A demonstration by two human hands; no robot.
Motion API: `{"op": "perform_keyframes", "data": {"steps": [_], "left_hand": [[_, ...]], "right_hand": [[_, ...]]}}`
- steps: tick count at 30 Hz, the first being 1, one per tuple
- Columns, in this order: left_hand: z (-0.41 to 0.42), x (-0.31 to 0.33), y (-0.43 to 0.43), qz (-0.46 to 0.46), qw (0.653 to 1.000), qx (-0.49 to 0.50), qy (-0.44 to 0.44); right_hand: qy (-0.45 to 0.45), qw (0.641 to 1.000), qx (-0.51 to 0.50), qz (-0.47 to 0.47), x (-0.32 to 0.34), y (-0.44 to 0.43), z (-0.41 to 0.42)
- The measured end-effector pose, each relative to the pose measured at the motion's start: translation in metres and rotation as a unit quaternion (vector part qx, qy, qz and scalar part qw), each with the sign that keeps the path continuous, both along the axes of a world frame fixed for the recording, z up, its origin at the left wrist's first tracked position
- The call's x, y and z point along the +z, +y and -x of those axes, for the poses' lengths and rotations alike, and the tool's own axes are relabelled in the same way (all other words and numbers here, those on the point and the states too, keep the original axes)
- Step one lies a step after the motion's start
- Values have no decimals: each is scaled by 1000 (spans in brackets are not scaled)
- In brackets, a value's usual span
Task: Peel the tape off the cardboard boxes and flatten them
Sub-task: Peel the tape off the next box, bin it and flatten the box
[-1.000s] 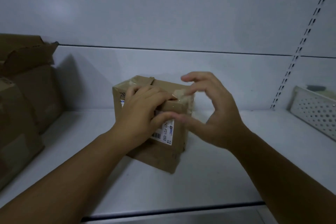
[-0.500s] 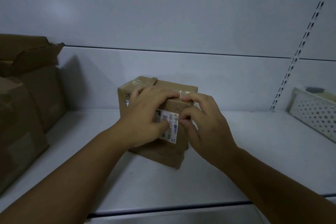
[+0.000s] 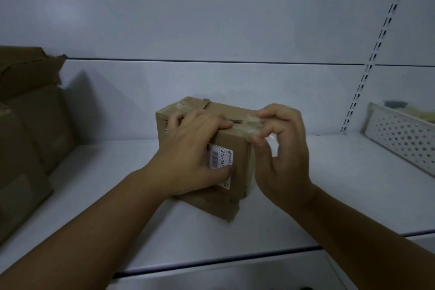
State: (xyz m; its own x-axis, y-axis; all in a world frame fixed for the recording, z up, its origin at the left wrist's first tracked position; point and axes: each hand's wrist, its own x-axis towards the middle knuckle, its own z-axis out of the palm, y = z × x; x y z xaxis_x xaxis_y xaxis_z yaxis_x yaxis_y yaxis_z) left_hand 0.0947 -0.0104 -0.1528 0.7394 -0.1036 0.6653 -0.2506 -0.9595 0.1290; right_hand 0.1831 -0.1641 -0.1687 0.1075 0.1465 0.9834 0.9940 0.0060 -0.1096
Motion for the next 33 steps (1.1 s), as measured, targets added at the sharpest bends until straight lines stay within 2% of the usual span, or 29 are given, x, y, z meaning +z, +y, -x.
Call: {"op": "perform_keyframes", "data": {"steps": [3,7,10,13,18,21,24,29,31,33], "left_hand": [[-2,-2,-7,34,999,24,-20],[-9,-2,-18,79,994,54,-56],[-11,-3,-19,101,993,35,-56],[-8,-3,-14,112,993,-9,-39],[7,6,13,201,975,-75,62],[11,9,23,250,959,-94,95],[14,13,26,275,944,-151,100],[18,14,34,345,911,-200,105],[17,15,38,385,902,-180,79],[17,18,39,414,904,-102,13]], "right_hand": [[54,997,8,-49,3,-2,-4],[168,981,41,-82,7,-1,-6],[216,970,65,-91,13,-4,-8],[214,972,88,-33,28,-7,-7],[268,944,77,180,70,-4,-9],[305,924,82,215,91,2,-18],[390,898,114,168,97,15,-36],[481,870,107,21,81,39,-57],[468,878,98,-10,67,47,-54],[443,891,96,-35,55,54,-47]]}}
